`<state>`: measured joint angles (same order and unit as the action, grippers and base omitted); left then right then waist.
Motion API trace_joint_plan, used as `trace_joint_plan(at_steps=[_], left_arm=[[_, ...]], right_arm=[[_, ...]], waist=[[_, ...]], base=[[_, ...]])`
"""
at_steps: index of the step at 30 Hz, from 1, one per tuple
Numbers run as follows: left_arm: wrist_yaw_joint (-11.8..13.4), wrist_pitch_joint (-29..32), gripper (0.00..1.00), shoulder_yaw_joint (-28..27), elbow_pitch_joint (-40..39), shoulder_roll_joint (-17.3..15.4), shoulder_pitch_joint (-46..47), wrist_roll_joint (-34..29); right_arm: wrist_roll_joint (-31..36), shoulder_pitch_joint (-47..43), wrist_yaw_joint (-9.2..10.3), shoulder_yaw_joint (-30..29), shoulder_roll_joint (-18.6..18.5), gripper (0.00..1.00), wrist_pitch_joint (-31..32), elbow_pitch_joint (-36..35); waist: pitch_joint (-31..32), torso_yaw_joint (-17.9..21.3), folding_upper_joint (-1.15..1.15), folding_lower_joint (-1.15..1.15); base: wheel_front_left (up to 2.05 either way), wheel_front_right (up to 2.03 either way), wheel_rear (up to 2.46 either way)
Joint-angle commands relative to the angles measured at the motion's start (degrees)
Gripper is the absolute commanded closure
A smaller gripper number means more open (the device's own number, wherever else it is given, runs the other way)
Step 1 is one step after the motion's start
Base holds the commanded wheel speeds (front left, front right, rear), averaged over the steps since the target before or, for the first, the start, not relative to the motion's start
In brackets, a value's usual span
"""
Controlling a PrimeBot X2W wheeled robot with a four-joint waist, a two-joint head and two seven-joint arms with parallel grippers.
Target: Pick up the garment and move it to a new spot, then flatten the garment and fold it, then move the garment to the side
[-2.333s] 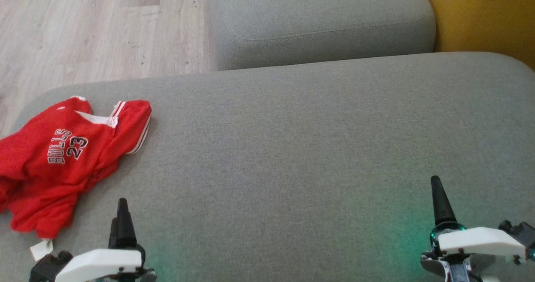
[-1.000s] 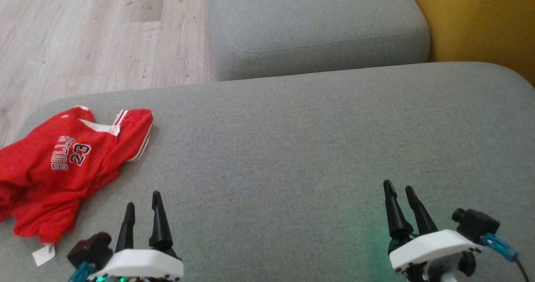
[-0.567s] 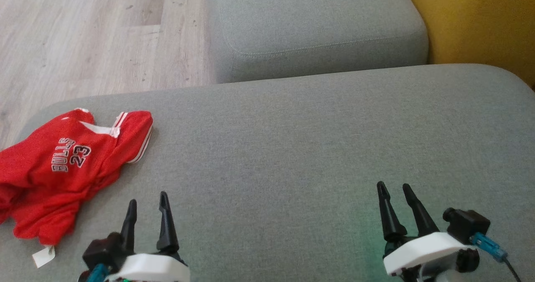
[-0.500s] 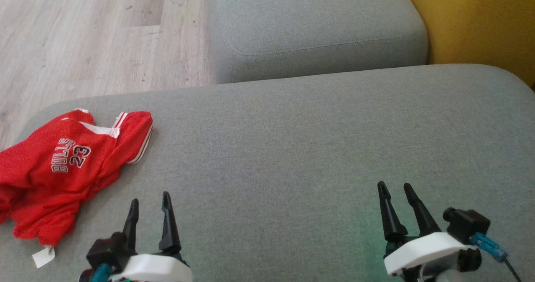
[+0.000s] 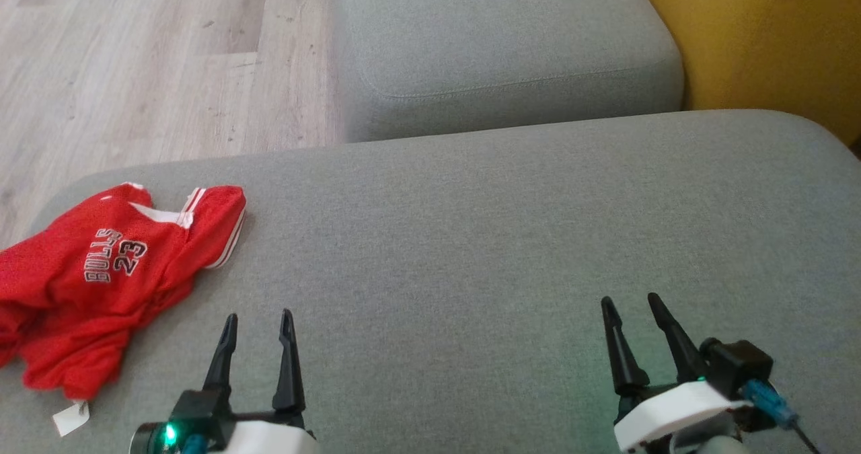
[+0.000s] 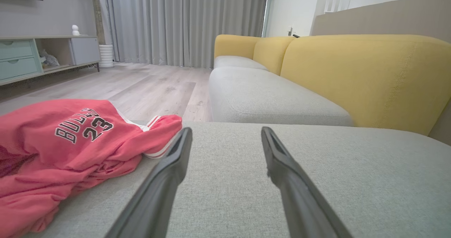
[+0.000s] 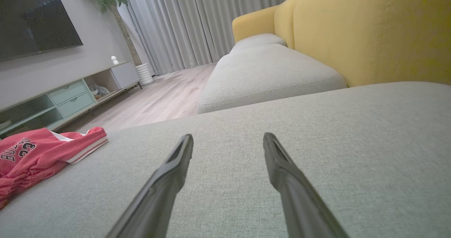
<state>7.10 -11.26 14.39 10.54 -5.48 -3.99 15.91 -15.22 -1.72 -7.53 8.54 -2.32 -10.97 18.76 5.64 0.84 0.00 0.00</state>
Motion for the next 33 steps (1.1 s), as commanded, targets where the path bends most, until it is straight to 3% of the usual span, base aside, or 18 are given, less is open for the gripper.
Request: trace_joint_plan(at_steps=[1,17,33], left_arm=[[0.61,-0.81,0.00,-1.36,-1.92,-0.65,1.82,-1.88],[1.73,-3.70,0.00,-1.36,-1.58,0.19,1.13,-14.17],[0.95,-3.74,0.00,-2.33,-1.09,0.91,1.19,-14.67]], right_arm=[[1.94,1.95,0.04,1.48,-0.48,0.00,-1.12,-1.69],[13.79,1.64,0.04,3.64,-0.55,0.00,-3.99,-1.37],[13.41,1.29,0.04,3.26,-0.55,0.00,-4.03,-0.91]], waist=[[0.12,0.01,0.00,0.00],[0.85,0.04,0.00,0.00],[0.87,-0.90,0.00,0.00]], base=[[0.00,0.00,0.00],[0.00,0.00,0.00],[0.00,0.00,0.00]])
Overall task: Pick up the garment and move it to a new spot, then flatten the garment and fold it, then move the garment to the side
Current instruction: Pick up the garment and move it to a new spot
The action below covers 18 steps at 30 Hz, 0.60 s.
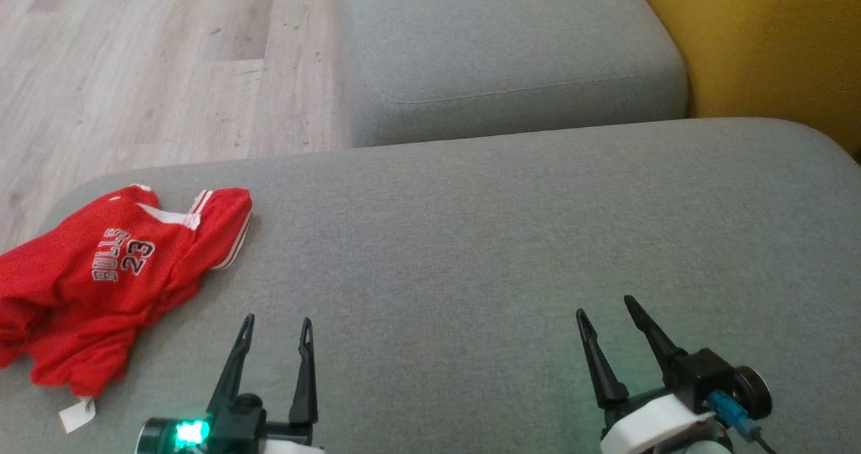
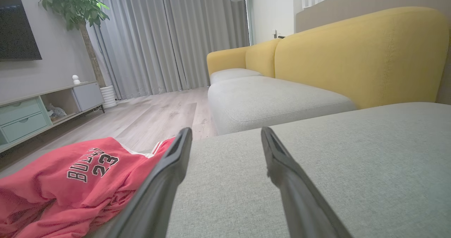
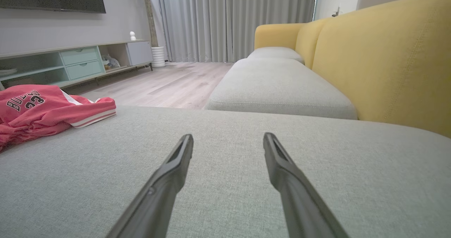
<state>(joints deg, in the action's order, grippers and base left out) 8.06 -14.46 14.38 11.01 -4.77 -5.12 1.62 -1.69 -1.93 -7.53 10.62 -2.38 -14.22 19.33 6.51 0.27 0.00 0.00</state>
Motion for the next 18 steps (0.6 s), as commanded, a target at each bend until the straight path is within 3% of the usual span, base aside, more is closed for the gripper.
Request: trace_joint_plan(at_steps=[1,10,18], left_arm=[[0.09,-0.54,0.00,-2.60,-1.60,0.25,2.39,-0.27],[0.05,-0.54,0.00,-3.41,-1.70,0.56,2.25,-0.30],[0.25,-0.54,0.00,-4.50,-1.84,0.52,1.95,-0.48]], right_arm=[[-0.09,1.42,0.04,1.23,-0.50,0.00,-0.78,-1.46],[0.10,1.10,0.04,1.16,-0.50,0.00,-0.78,-1.72],[-0.71,1.35,0.04,2.04,-0.50,0.00,-0.78,-2.22]], waist=[[-0.09,-0.60,0.00,0.00],[-0.72,-5.41,0.00,0.00],[-1.49,-12.88,0.00,0.00]], base=[[0.00,0.00,0.00],[0.00,0.00,0.00],[0.00,0.00,0.00]])
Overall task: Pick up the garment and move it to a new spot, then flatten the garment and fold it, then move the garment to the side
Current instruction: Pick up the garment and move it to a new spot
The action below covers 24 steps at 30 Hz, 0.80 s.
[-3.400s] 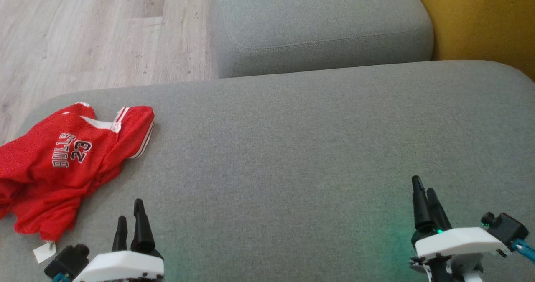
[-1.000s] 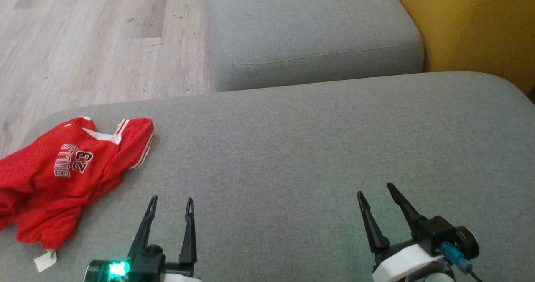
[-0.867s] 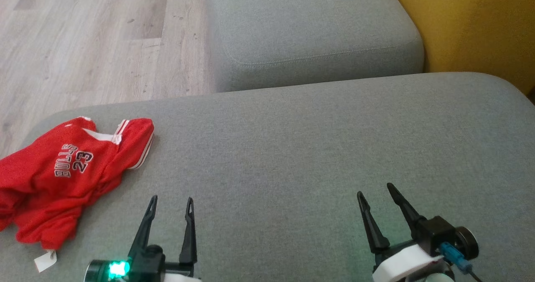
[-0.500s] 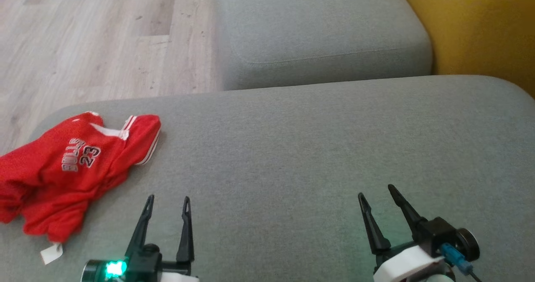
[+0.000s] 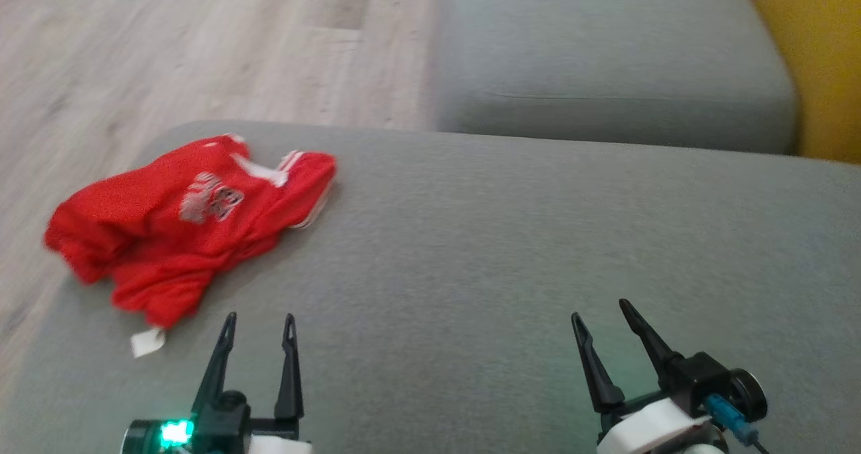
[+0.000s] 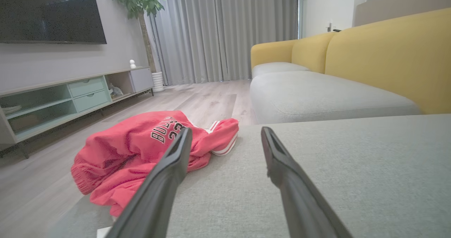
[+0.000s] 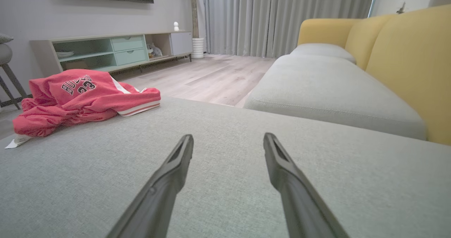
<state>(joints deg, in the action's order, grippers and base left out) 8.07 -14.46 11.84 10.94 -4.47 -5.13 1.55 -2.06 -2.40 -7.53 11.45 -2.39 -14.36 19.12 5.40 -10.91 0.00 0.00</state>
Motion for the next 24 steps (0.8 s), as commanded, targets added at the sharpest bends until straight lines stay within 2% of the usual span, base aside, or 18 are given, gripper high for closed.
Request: trace_joint_plan(at_steps=[1,14,20,24], left_arm=[[0.06,-0.54,0.00,-2.18,-1.90,0.29,1.99,-0.01],[-1.54,-0.54,0.00,-4.22,-5.14,0.61,2.01,0.00],[-0.14,-0.54,0.00,-6.37,-7.74,0.80,2.71,0.06],[-1.14,-0.54,0.00,-8.65,-9.95,0.76,5.85,1.05]], right_arm=[[-0.42,1.87,0.04,1.33,-0.49,0.00,-0.63,-2.05],[-0.90,2.51,0.04,1.56,-0.49,0.00,-0.63,-2.25],[-0.06,3.23,0.04,0.43,-0.49,0.00,-0.63,-2.50],[1.78,3.50,0.04,-1.62,-0.49,0.00,-0.63,-3.01]], waist=[[-0.56,-2.73,0.00,0.00],[-2.12,-14.46,0.00,0.00],[-4.24,-17.29,0.00,0.00],[-7.19,-18.68,0.00,0.00]], base=[[0.00,0.00,0.00],[0.00,0.00,0.00],[0.00,0.00,0.00],[0.00,0.00,0.00]])
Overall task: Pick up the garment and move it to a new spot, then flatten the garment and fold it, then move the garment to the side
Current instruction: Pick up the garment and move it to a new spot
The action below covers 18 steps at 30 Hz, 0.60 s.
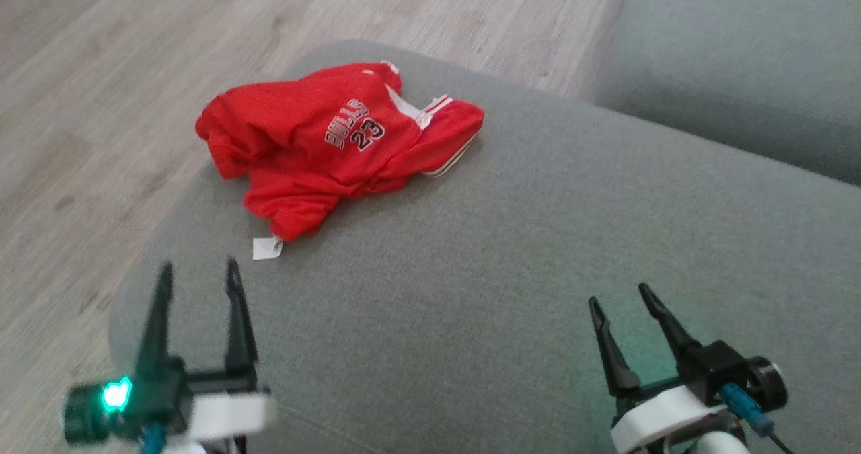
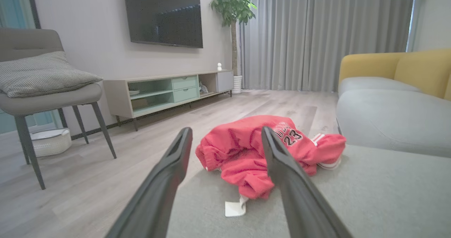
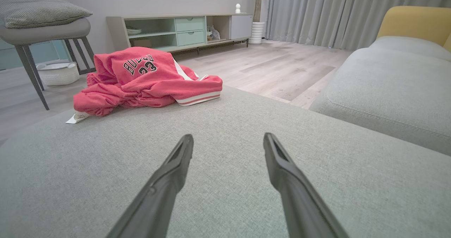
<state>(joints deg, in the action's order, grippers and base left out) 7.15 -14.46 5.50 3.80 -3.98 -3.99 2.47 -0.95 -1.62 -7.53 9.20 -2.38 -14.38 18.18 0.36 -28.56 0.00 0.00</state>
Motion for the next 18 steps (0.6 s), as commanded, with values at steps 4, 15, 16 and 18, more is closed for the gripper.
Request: trace_joint_plan(at_steps=[4,15,16,18], left_arm=[[-2.13,-0.54,0.00,-4.87,-4.54,-0.16,11.49,0.70],[-7.18,-0.54,0.00,-9.86,18.42,-4.90,40.35,2.47],[-7.37,-0.19,0.00,-10.40,23.05,-5.22,43.32,3.25],[-8.51,1.91,0.00,-11.68,31.75,-5.44,49.08,5.84]], right_arm=[[4.54,4.12,0.04,-0.67,-0.70,0.00,-0.62,-2.66],[6.63,10.84,0.04,1.28,-7.14,0.00,-0.62,-6.99],[6.66,11.62,0.04,1.57,-7.72,0.00,-0.62,-7.51],[6.76,13.01,0.04,2.07,-8.88,0.00,-0.62,-8.44]], waist=[[-7.20,-1.14,0.00,0.00],[-18.91,3.07,0.00,0.00],[-19.98,3.81,0.00,0.00],[-21.68,5.19,0.00,0.00]], base=[[0.00,0.00,0.00],[0.00,0.00,0.00],[0.00,0.00,0.00],[0.00,0.00,0.00]])
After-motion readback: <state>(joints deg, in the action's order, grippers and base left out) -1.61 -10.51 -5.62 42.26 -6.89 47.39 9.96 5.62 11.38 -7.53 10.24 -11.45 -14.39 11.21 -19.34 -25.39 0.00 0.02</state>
